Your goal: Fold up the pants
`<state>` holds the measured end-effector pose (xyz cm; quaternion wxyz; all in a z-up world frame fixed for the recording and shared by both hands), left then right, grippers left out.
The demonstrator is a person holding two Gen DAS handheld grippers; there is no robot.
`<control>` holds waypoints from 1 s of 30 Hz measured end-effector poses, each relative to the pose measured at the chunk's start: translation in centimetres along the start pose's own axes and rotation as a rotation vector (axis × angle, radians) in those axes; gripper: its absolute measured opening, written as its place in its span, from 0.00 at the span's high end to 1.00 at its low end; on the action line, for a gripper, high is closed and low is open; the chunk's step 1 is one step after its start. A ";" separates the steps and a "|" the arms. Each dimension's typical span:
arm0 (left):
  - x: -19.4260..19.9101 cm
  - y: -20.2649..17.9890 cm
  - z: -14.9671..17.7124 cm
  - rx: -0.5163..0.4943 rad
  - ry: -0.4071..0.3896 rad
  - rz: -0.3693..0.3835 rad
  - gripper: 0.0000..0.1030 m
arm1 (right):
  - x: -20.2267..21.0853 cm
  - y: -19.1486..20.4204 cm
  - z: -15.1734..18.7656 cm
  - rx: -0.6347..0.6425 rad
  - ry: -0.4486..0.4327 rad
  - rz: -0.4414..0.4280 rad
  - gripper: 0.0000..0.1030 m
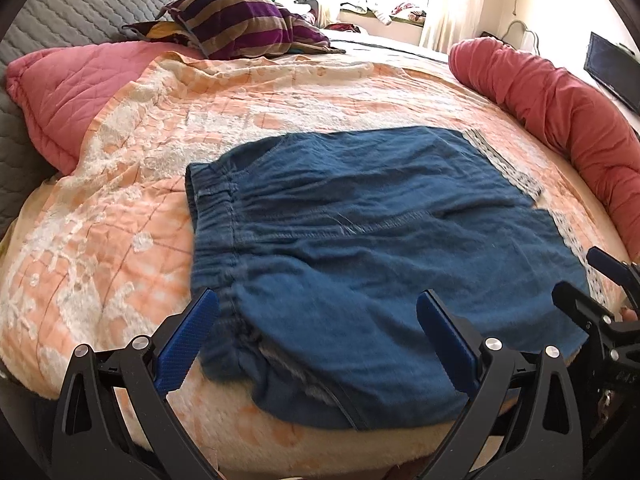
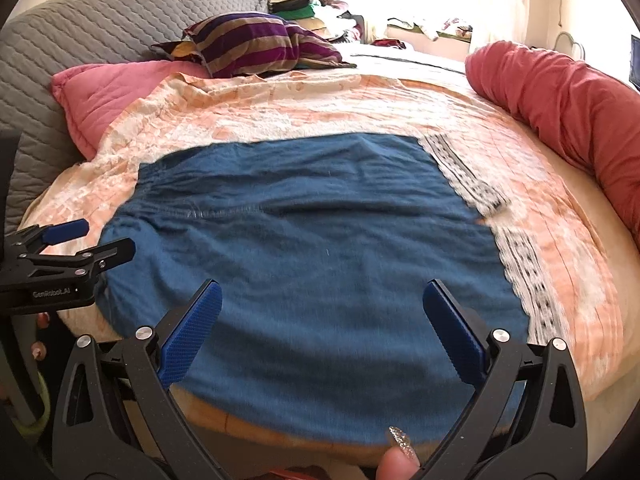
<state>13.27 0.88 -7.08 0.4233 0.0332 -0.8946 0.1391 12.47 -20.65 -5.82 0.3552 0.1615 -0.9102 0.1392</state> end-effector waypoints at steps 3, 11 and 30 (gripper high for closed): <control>-0.5 0.8 -1.2 0.019 0.000 -0.002 0.04 | -1.3 -0.1 -1.2 0.020 0.012 -0.014 0.08; -2.4 4.1 -5.4 0.063 -0.008 -0.037 0.04 | -4.2 0.2 -4.1 0.082 0.026 -0.046 0.08; -11.4 9.8 -12.3 0.123 0.117 -0.050 0.04 | -15.3 3.7 -13.7 0.276 0.071 -0.190 0.08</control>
Point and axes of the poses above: each gripper's, at about its wrist camera, not at the fingertips, and x roughly against the way its jaws point, y to its left, z to its underside, the point moved 10 cm from there along -x, roughly the way its jaws point, and after that the axes turned 14 degrees about x, right-handed, at the moved point
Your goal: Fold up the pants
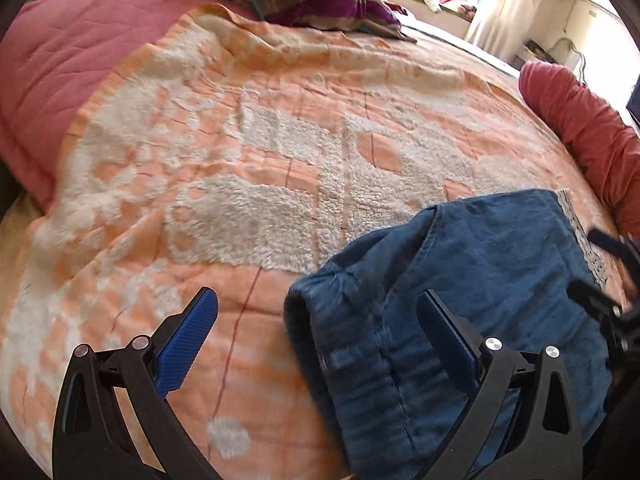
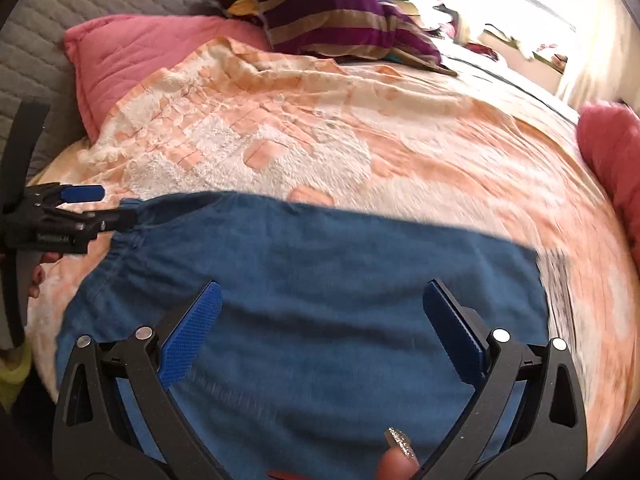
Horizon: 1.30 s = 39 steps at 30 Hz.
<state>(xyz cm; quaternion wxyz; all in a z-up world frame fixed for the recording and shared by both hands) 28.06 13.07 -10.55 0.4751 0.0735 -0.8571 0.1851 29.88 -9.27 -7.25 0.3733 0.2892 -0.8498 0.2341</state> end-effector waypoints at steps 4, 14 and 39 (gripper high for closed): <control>-1.9 -0.2 0.3 -0.007 0.036 0.012 0.04 | -3.1 -0.3 -1.4 0.083 0.043 0.014 0.08; -1.8 -1.1 0.1 -0.053 -0.002 0.067 0.64 | -7.0 0.6 -3.4 0.239 0.082 0.006 0.08; 4.9 -2.7 1.2 -0.183 -0.222 0.076 0.69 | -4.3 3.6 -3.2 0.411 -0.063 -0.062 0.94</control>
Point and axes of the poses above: each gripper's, at about its wrist camera, not at the fingertips, and x roughly against the way its jaws point, y to its left, z to its underside, the point moved 10 cm from there along -x, roughly the way its jaws point, and after that the axes turned 14 degrees about x, right-handed, at the moved point
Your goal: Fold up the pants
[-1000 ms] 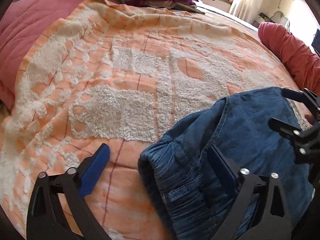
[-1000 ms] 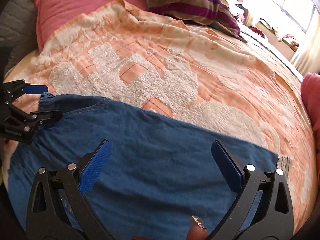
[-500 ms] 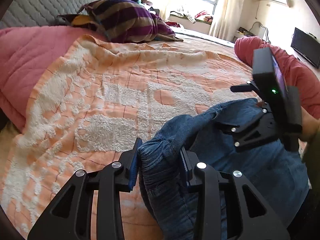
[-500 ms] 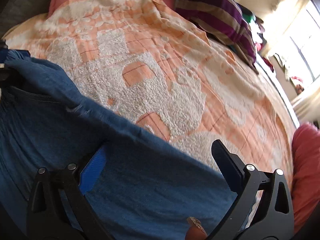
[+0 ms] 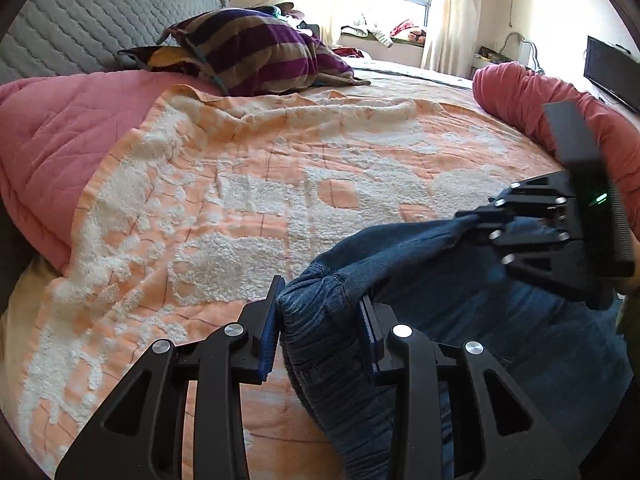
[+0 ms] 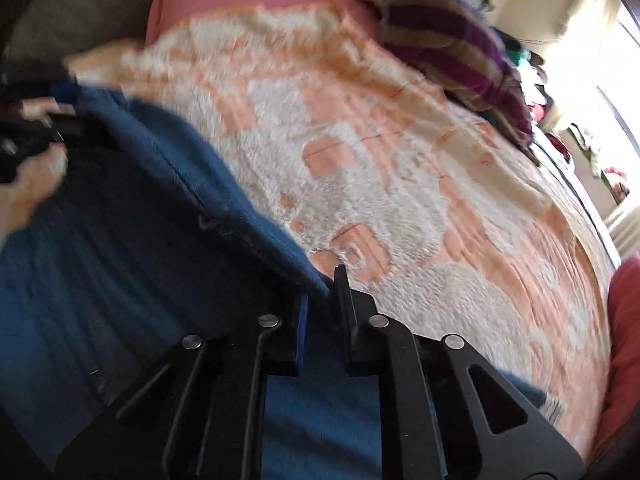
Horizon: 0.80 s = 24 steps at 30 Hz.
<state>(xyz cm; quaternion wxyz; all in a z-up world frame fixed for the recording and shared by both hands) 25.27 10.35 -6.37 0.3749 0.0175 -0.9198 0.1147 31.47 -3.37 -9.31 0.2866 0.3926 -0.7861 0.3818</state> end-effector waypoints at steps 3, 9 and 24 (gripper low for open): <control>0.7 -0.4 0.1 -0.004 -0.007 0.018 0.69 | 3.3 -0.7 0.5 -0.086 -0.066 0.000 0.94; 3.1 -1.8 0.4 -0.004 -0.040 0.069 0.68 | 8.5 0.2 1.6 -0.147 -0.136 0.011 0.95; 9.0 -2.2 7.9 0.005 -0.036 0.082 0.67 | 18.0 11.8 6.3 -0.189 -0.289 -0.089 0.99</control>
Point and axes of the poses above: each gripper's, at about its wrist camera, not at the fingertips, and x roughly against the way its jaws point, y to its left, z to its underside, the point moved 10 cm from there along -x, roughly the way its jaws point, and after that the axes turned 14 degrees about x, right-handed, at the moved point
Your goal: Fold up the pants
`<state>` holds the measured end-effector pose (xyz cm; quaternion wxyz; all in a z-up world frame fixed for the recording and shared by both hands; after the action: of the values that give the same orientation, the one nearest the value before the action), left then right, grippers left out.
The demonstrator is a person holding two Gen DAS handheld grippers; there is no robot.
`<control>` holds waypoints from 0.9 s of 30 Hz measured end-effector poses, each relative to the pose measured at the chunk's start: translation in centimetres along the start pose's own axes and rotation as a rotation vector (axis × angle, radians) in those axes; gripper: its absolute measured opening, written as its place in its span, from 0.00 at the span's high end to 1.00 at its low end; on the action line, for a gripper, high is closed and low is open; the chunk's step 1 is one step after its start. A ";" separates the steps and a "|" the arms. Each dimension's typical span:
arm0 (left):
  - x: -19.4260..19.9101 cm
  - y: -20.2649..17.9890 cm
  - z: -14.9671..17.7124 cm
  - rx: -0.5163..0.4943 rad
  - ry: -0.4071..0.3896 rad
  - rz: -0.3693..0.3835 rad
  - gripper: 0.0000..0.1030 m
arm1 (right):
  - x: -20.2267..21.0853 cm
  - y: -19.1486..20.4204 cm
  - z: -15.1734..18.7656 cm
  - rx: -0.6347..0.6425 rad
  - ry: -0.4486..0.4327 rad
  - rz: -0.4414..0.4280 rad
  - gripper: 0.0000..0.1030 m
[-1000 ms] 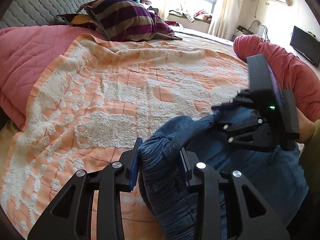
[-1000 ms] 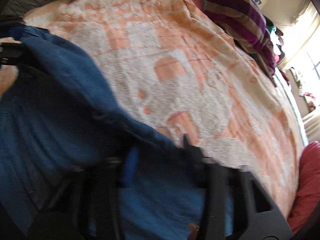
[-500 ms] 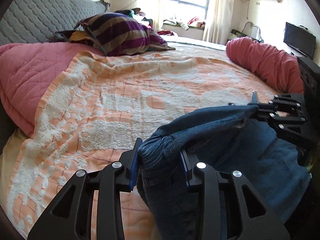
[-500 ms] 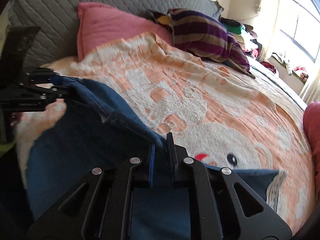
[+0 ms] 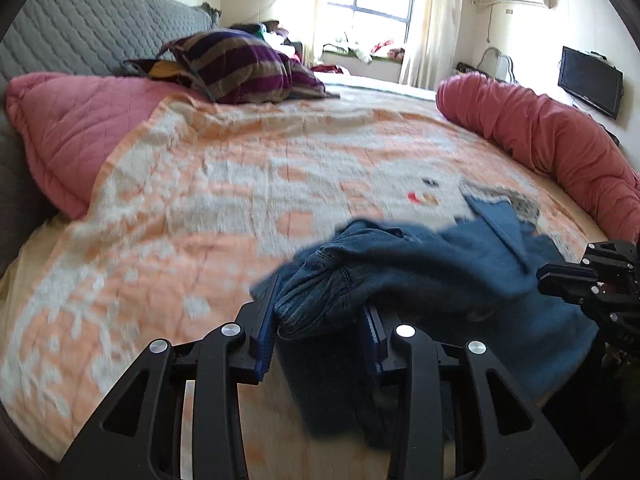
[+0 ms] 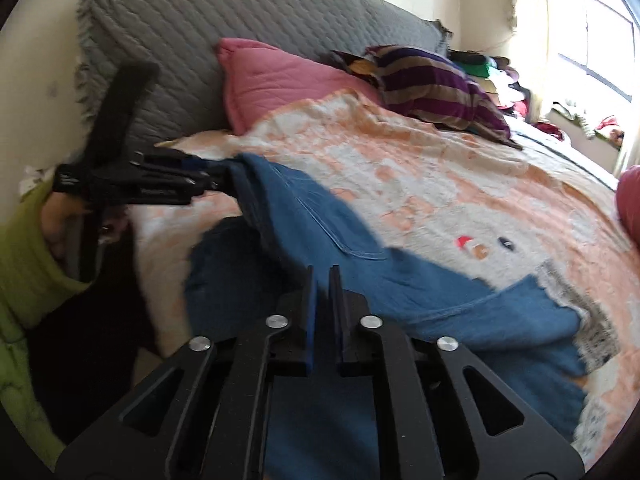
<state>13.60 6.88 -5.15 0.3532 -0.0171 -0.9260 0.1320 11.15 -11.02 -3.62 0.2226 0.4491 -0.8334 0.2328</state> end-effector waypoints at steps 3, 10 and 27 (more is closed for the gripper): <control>0.6 -0.3 2.1 -0.019 0.030 -0.006 0.67 | 0.1 1.6 0.7 0.035 0.021 -0.004 0.99; 1.5 -0.4 2.6 -0.015 0.030 -0.016 0.66 | -0.2 2.5 2.2 0.213 0.084 0.104 0.68; 1.9 -0.1 2.5 0.002 0.057 -0.010 0.65 | -1.0 0.9 2.7 0.292 0.208 0.178 0.99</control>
<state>10.51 6.47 -5.73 0.3799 -0.0158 -0.9156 0.1308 10.47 -11.52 -6.46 0.2186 0.3745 -0.7998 0.4152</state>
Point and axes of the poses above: each gripper's, at about its wrist camera, not at the fingertips, and x roughly against the way its jaws point, y to its left, z to its underside, the point moved 10 cm from there along -x, roughly the way its jaws point, and after that the axes turned 14 degrees about x, right-handed, at the moved point
